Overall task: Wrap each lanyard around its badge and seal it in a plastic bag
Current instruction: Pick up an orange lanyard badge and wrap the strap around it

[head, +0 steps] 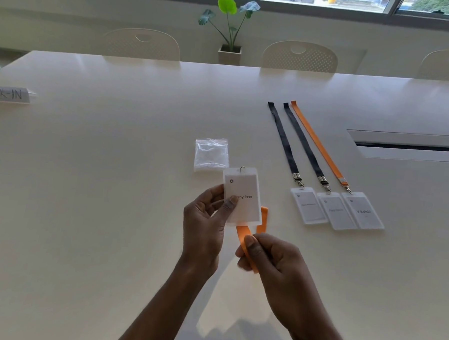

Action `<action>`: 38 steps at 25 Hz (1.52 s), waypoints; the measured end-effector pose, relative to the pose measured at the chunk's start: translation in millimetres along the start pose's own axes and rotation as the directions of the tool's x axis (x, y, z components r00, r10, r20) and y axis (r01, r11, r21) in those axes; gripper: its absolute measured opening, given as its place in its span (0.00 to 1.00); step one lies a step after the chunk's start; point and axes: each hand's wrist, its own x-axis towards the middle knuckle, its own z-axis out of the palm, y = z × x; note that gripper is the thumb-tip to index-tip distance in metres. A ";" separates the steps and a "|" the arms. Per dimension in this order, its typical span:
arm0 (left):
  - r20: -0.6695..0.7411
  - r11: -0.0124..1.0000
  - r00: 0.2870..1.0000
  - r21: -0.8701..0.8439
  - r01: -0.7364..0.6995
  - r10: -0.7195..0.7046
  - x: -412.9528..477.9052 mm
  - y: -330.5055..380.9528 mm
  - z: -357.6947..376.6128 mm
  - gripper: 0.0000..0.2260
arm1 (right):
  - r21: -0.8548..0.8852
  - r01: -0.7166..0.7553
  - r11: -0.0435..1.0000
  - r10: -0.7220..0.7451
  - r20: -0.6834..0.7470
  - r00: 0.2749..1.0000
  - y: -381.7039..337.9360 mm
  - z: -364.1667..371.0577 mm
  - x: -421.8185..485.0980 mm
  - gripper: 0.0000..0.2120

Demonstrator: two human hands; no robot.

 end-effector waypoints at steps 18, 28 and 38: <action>0.237 1.000 0.971 0.005 0.023 -0.024 -29.3 9.2 11.1 0.18 | -0.291 0.360 0.887 -0.410 -0.134 0.902 -26.6 -58.4 67.3 0.10; 0.226 0.997 0.971 0.026 0.079 -0.082 -36.0 6.7 6.9 0.18 | -0.537 0.392 0.747 -0.532 -0.129 0.837 -37.9 -81.9 123.0 0.11; 0.314 0.992 0.942 0.014 0.124 -0.122 -44.8 8.2 3.8 0.14 | -0.615 0.384 0.689 -0.582 -0.153 0.799 4.8 -85.7 152.4 0.10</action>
